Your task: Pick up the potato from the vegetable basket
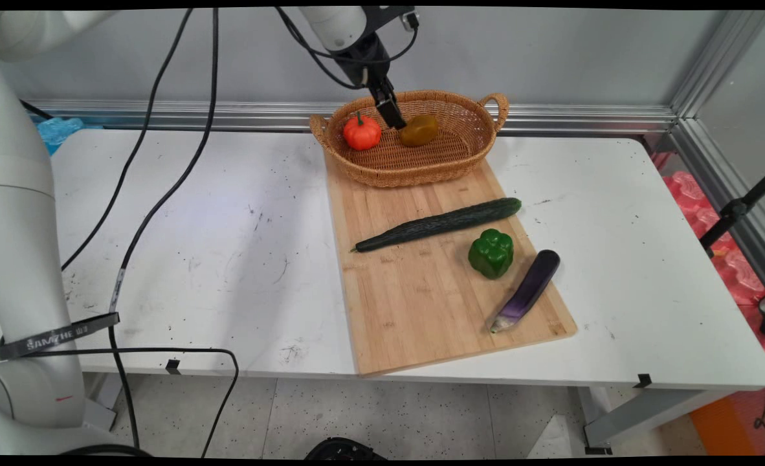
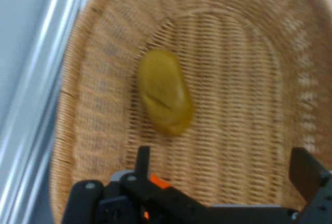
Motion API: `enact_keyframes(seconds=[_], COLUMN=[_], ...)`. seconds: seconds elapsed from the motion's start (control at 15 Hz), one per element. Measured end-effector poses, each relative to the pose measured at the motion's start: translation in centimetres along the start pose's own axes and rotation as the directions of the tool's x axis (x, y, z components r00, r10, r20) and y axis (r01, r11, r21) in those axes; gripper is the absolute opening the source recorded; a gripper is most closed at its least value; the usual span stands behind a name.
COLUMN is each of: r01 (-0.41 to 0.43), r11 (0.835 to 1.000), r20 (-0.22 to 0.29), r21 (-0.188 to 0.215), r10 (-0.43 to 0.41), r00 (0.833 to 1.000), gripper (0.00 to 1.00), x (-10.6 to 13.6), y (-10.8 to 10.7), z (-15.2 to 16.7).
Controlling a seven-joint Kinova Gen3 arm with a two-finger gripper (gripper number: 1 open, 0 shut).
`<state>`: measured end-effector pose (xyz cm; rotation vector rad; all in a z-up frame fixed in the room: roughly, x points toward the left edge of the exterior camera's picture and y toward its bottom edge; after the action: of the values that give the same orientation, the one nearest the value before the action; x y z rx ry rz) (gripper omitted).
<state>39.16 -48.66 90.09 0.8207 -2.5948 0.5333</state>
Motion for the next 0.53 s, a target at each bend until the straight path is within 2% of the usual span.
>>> enact_keyframes(seconds=[0.2, 0.53], r01=[0.005, 0.001], r11=[1.0, 1.0], r20=[-0.02, -0.037], r21=[0.004, -0.015], r10=[-0.005, -0.002], r00=[1.0, 0.999], gripper=[1.0, 1.0], x=[0.1, -0.1], y=[-2.0, -3.7], z=[1.4, 3.5])
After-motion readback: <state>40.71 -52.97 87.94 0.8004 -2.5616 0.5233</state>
